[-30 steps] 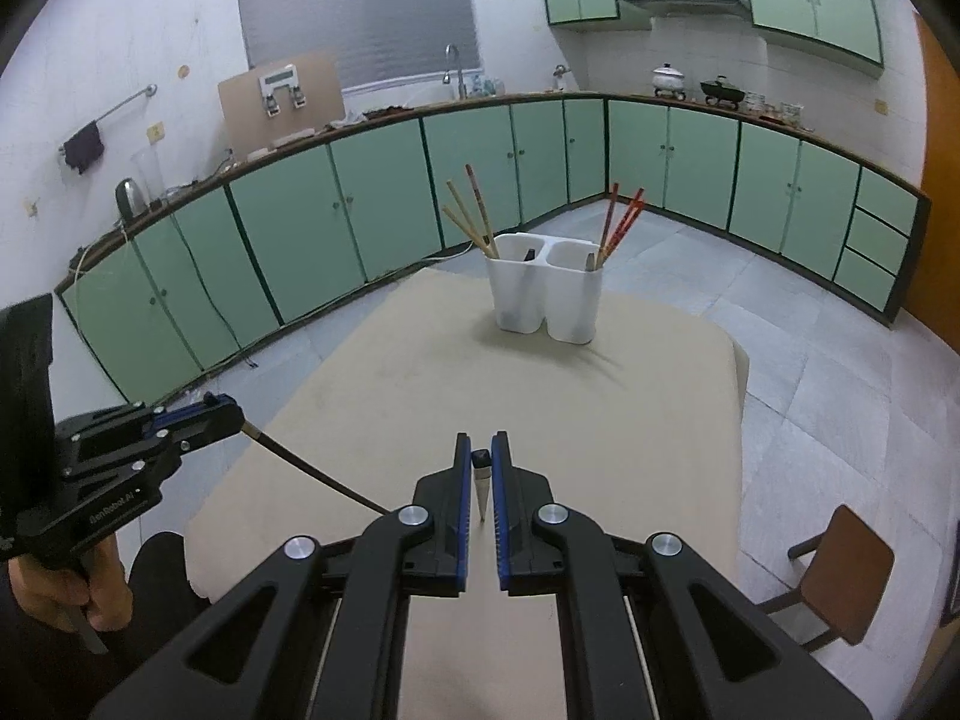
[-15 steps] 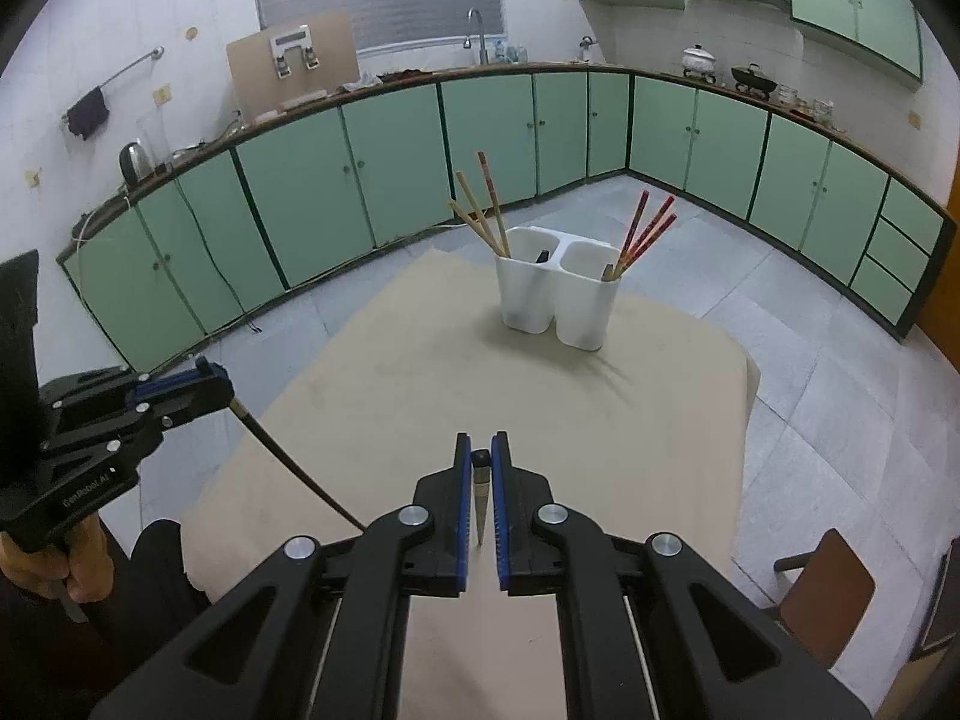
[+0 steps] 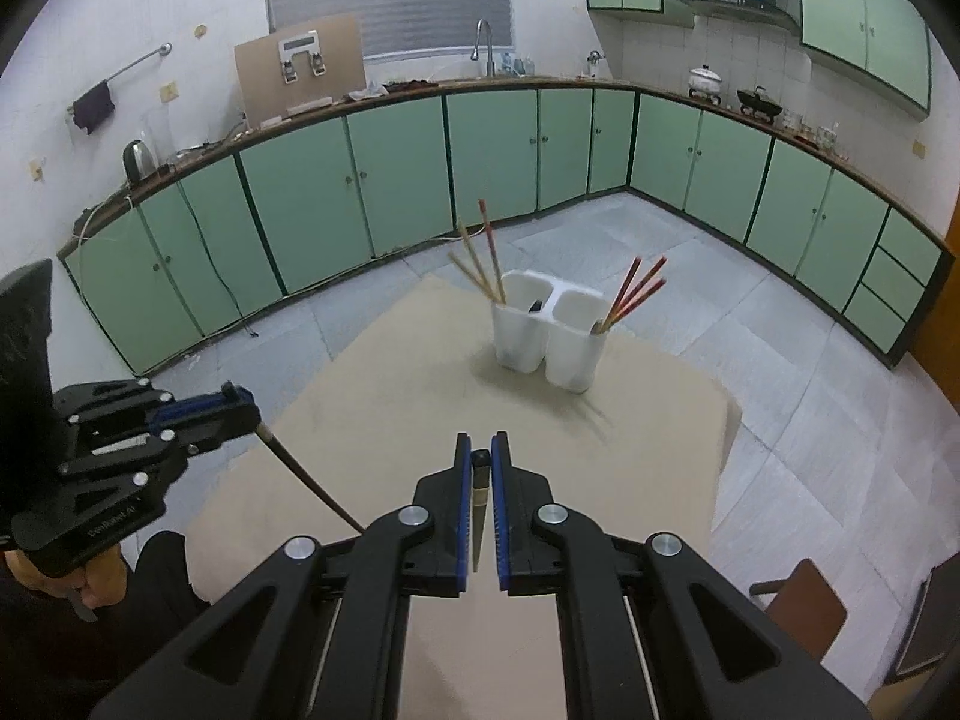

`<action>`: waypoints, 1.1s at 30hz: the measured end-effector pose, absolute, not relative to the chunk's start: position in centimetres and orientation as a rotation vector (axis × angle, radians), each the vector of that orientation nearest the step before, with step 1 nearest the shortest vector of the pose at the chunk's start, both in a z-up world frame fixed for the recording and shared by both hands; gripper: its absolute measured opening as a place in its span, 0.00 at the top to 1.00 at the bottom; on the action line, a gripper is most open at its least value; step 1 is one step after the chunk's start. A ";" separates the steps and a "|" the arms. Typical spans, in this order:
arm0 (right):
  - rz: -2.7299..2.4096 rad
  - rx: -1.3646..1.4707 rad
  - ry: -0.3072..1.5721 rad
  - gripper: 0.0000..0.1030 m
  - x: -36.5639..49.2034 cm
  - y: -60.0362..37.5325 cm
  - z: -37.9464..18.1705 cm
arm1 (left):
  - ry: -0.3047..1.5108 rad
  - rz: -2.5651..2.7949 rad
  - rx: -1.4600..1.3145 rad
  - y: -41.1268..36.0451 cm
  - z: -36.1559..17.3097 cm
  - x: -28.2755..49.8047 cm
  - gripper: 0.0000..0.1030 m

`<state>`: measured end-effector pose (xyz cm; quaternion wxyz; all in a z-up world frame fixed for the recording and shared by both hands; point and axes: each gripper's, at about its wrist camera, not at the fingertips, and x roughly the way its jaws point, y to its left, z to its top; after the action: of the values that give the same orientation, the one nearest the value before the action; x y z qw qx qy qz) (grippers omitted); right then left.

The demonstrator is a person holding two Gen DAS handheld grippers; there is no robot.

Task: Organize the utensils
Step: 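Raise both black chopsticks above the white holder and lower them into it with both grippers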

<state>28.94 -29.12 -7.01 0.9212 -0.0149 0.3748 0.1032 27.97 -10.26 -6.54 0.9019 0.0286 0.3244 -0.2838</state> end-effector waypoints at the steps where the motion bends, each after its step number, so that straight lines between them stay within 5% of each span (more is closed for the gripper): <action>1: 0.209 -0.034 0.764 0.94 29.1 -29.2 -6.5 | 0.668 -0.585 0.062 -10.3 -6.2 28.3 0.94; 33: 0.097 -0.004 0.683 0.94 42.7 -32.9 2.5 | 0.566 -0.520 -0.010 -12.9 3.8 45.7 0.94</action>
<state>42.67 -32.91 2.55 0.9410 -0.0021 0.3350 0.0477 45.74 -12.90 3.80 0.9271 -0.0050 0.2758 -0.2538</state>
